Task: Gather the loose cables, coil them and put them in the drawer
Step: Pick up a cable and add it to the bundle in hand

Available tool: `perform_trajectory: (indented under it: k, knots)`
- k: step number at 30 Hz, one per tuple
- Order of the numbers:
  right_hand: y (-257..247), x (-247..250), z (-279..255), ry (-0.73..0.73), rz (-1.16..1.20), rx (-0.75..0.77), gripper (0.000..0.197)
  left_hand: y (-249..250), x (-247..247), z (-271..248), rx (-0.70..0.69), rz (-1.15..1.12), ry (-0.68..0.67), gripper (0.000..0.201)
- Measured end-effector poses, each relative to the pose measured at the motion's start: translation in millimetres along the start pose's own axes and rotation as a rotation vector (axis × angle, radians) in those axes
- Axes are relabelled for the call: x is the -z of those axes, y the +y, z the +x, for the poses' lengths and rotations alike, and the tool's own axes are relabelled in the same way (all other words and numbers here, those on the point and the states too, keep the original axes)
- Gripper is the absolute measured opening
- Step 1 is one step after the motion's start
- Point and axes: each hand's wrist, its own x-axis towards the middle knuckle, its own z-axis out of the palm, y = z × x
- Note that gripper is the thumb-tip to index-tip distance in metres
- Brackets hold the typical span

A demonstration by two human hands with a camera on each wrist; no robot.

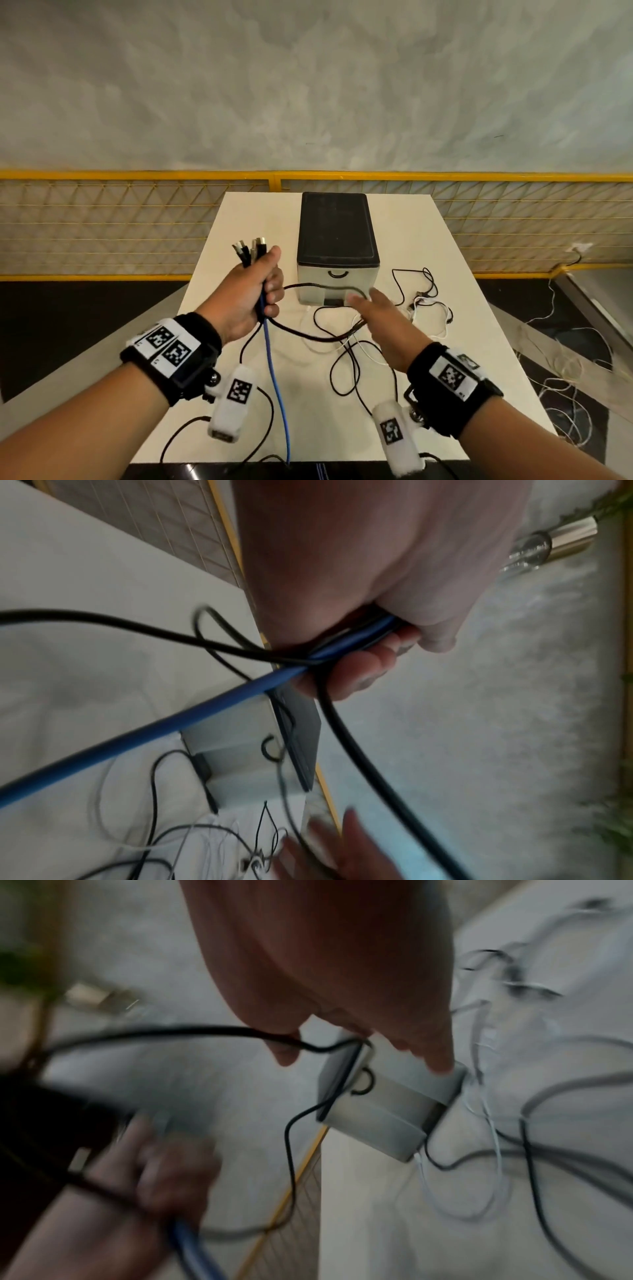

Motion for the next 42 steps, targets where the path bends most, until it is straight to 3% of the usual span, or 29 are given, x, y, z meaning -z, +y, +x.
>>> perform_trajectory:
  k: [1,2,4,6,8,11,13,16,20,24,26,29,33,36,40,42]
  knots:
    - [-3.0,-6.6,-4.6,0.016,-0.181,0.105,0.064,-1.4,-7.0,0.0,0.003,0.024,-0.003,0.047]
    - [-7.6,-12.6,-8.7,0.023,-0.307,0.209,0.071,-2.7,-13.7,0.2,-0.001,0.058,0.003,0.047]
    - [-22.2,-24.2,-21.7,-0.085,-0.343,0.352,0.051,-4.8,-25.3,1.8,-0.024,0.144,0.036,0.045]
    - [-27.9,-27.0,-28.4,-0.359,-0.288,0.329,0.046,-7.2,-33.6,4.2,-0.044,0.223,0.089,0.043]
    - [-30.2,-23.1,-36.7,-0.577,-0.327,0.23,0.057,-10.6,-37.4,6.6,-0.055,0.275,0.138,0.039]
    - [-28.4,-20.5,-46.5,-0.697,-0.493,0.151,0.065,-16.5,-37.0,8.4,-0.05,0.289,0.158,0.037]
    - [-25.1,-18.5,-51.6,-0.699,-0.609,0.148,0.062,-19.5,-35.1,9.7,-0.017,0.236,0.126,0.04]
    - [-10.3,-8.7,-51.6,-0.657,-0.76,0.218,0.035,-15.7,-25.7,9.9,0.04,0.072,0.125,0.05]
    - [9.4,6.6,-53.7,-0.644,-0.447,0.168,0.01,-12.9,-23.9,9.5,0.066,-0.132,0.205,0.057]
    - [18.2,16.6,-54.8,-0.703,-0.349,0.197,0.016,-18.8,-24.5,11.6,-0.063,0.075,0.317,0.058]
    - [22.6,21.6,-53.9,-0.715,-0.361,0.176,0.017,-20.5,-26.4,11.3,-0.099,0.152,0.295,0.058]
    - [32.8,30.3,-54.1,-0.802,-0.437,0.08,0.018,-15.2,-28.3,11.1,-0.096,0.09,0.273,0.057]
    - [71.9,37.6,-55.1,-0.871,-0.881,0.071,0.027,4.1,-21.4,19.7,-0.038,-0.007,0.272,0.051]
    - [112.0,39.0,-45.0,-0.764,-1.085,-0.075,0.037,12.0,-24.5,20.8,0.009,0.039,0.162,0.05]
    - [115.6,40.3,-35.0,-0.771,-1.24,0.146,0.051,12.8,-30.5,17.9,0.048,0.02,-0.007,0.051]
    - [103.8,46.9,-28.3,-0.679,-1.251,0.303,0.042,10.4,-32.0,18.3,0.069,-0.02,-0.094,0.052]
